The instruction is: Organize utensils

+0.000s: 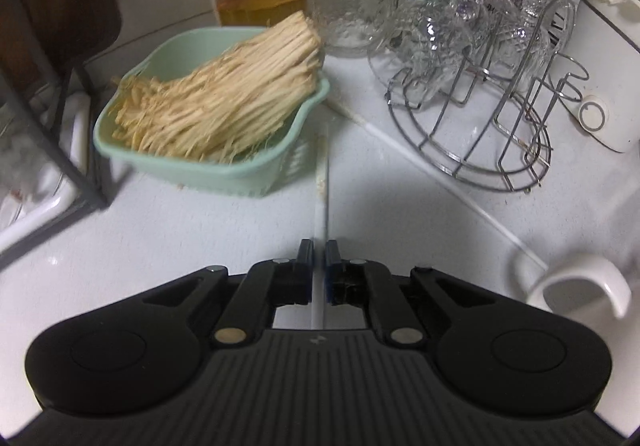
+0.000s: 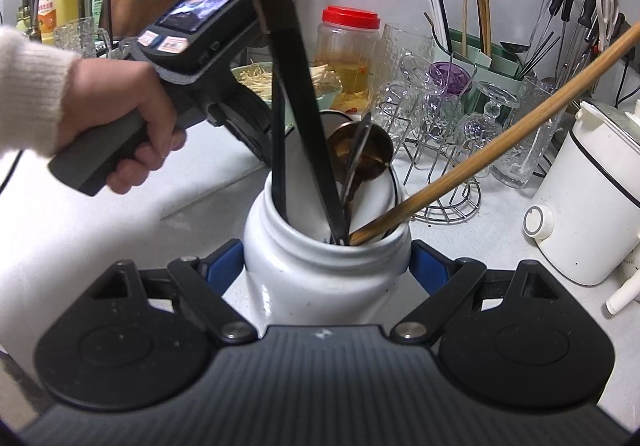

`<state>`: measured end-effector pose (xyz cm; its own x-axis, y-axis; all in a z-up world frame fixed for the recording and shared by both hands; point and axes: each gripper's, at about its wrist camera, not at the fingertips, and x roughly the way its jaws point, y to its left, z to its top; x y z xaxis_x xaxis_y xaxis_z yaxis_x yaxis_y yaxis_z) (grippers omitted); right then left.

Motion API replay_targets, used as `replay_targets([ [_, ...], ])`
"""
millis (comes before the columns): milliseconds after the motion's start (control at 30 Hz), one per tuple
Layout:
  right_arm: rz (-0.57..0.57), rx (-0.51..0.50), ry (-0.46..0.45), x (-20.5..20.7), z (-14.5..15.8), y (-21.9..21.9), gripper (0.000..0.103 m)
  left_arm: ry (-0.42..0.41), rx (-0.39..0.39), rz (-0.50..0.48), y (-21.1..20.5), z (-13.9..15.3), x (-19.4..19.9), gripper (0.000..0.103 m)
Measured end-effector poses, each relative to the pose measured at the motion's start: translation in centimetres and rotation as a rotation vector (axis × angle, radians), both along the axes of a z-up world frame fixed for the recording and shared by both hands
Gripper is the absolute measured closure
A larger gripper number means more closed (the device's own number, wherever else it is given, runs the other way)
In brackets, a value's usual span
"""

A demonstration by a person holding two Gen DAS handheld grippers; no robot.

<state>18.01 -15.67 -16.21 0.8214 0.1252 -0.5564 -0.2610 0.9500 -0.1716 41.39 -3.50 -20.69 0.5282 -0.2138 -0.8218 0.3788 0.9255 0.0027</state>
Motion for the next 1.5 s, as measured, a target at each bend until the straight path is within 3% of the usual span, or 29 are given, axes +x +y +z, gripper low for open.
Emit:
replay_targets([
  [433,0.031,0.001,-0.006,0.7,-0.1,-0.2,0.012,0.056,-0.015,0.112,3.0,3.2,-7.5,0.097],
  [700,0.065,-0.002,-0.009,0.8,-0.1,-0.6,0.012,0.016,-0.112,0.117,2.7,7.4,-11.2,0.097],
  [867,0.082,-0.005,-0.005,0.9,-0.1,-0.9,0.012,0.026,-0.144,0.105,2.2,7.9,-13.4,0.097],
  [1067,0.092,-0.008,-0.003,0.9,-0.1,-0.8,0.012,0.048,-0.193,0.141,3.3,8.1,-14.4,0.098],
  [1333,0.092,-0.008,-0.004,0.9,-0.1,-0.8,0.012,0.005,-0.223,0.108,3.9,11.5,-14.2,0.103],
  [1500,0.089,-0.006,-0.006,0.9,-0.1,-0.8,0.012,0.058,-0.213,0.104,4.4,9.8,-13.4,0.103],
])
